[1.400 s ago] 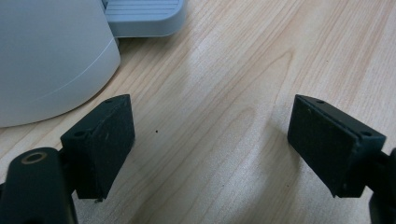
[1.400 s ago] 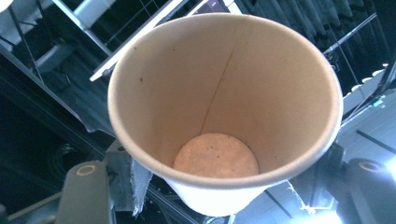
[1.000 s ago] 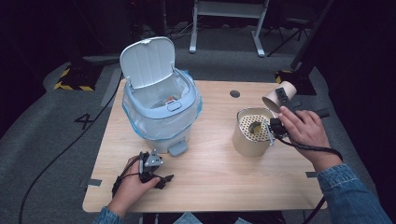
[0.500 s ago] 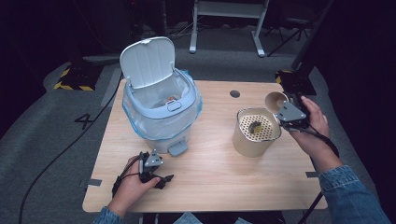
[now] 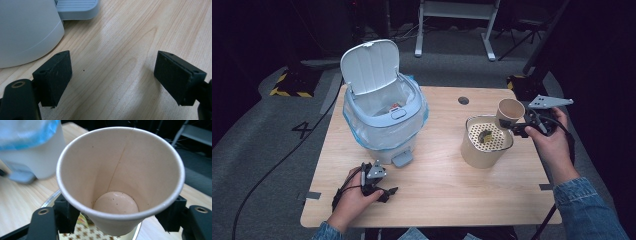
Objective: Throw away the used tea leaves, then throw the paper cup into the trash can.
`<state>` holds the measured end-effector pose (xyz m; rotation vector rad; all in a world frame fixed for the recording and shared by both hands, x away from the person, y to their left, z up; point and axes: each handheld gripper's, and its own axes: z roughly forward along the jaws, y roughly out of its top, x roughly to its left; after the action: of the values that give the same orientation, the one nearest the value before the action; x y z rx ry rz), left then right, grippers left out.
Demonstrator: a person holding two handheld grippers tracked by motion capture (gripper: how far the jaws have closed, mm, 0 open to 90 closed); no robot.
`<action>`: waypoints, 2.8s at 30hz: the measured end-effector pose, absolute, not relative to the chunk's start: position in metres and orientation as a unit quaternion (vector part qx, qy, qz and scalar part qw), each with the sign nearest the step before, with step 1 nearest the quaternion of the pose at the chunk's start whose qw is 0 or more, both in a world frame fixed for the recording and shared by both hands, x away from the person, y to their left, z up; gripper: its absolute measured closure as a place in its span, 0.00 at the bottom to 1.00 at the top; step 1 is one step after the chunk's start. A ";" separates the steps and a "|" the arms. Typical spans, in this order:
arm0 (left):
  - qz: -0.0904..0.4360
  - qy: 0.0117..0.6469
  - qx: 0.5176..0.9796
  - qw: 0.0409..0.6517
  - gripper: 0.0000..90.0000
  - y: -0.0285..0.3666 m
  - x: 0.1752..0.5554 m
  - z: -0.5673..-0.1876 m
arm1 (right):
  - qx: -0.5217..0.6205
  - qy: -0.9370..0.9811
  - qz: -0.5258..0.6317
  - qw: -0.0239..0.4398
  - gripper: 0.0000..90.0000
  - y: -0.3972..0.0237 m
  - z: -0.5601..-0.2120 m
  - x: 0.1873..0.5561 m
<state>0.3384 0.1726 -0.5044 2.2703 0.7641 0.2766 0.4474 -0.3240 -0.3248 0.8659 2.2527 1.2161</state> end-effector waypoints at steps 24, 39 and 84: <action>0.108 0.299 0.878 0.357 0.17 0.174 0.337 -0.504 | 0.280 0.815 0.473 0.186 0.33 -0.319 -0.302 0.452; 0.108 0.299 0.878 0.357 0.17 0.174 0.338 -0.505 | 0.258 0.819 0.477 0.189 0.33 -0.298 -0.273 0.460; 0.105 0.292 0.880 0.359 0.17 0.175 0.342 -0.505 | 0.172 0.798 0.564 0.124 0.32 -0.113 -0.229 0.507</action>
<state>0.3419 0.1752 -0.5046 2.2702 0.7522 0.2714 0.5065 -0.1132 -0.2292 0.5006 2.3273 1.6454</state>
